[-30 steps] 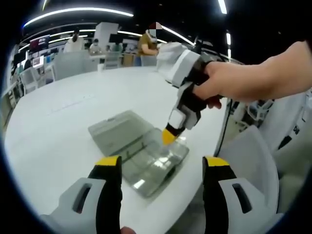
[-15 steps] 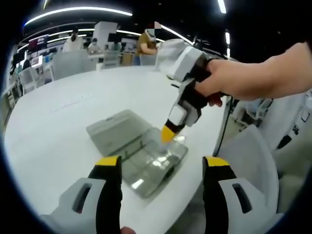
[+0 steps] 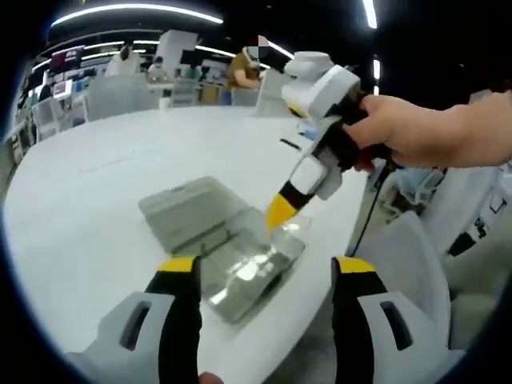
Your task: Insert the divider into the dual guide fixture by aligning both edges with the guide slots and pushing it downward to the bottom, including one-sided entry, uneven engagement, binding, and posture correction.
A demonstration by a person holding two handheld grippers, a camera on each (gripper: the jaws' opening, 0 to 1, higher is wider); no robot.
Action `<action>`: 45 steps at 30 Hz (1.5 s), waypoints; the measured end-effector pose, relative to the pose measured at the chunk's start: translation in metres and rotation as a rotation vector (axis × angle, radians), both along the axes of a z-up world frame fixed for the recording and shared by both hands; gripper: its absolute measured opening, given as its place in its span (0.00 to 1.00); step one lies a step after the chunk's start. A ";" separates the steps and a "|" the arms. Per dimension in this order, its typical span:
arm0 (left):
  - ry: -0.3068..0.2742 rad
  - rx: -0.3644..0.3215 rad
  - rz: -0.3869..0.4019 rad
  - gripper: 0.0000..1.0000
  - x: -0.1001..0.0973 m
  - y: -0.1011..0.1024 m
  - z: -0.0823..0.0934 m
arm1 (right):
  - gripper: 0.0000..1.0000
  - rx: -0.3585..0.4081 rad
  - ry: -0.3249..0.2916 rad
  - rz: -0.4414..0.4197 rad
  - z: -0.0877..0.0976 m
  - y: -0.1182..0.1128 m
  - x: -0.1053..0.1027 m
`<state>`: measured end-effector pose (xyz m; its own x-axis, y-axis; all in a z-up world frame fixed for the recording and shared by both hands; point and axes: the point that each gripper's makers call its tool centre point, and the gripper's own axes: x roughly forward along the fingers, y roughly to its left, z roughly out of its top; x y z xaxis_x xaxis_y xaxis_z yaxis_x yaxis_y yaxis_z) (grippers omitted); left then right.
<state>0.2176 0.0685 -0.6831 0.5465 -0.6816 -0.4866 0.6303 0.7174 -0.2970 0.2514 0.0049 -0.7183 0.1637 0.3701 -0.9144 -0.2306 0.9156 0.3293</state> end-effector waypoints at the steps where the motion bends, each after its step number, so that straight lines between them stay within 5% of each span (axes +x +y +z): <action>1: 0.006 -0.019 0.005 0.62 0.001 0.000 0.001 | 0.00 0.026 -0.012 0.007 0.004 0.002 0.000; 21: 0.178 -0.388 0.032 0.44 0.000 -0.030 0.015 | 0.00 0.332 -0.080 0.032 0.063 0.018 -0.019; 24: 0.199 -0.475 0.056 0.41 0.004 -0.030 0.024 | 0.00 0.379 -0.076 0.022 0.070 0.019 -0.022; 37: 0.241 -0.663 0.143 0.32 0.022 -0.015 0.040 | 0.00 0.588 -0.040 -0.007 0.094 0.019 -0.035; 45: 0.271 -0.768 0.163 0.23 0.024 -0.015 0.049 | 0.00 0.635 -0.017 -0.039 0.093 0.011 -0.038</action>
<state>0.2413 0.0536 -0.6345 0.5980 -0.8001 -0.0468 0.3725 0.3292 -0.8677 0.2135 0.0156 -0.6250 0.2007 0.8328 -0.5158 -0.2112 0.5510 0.8074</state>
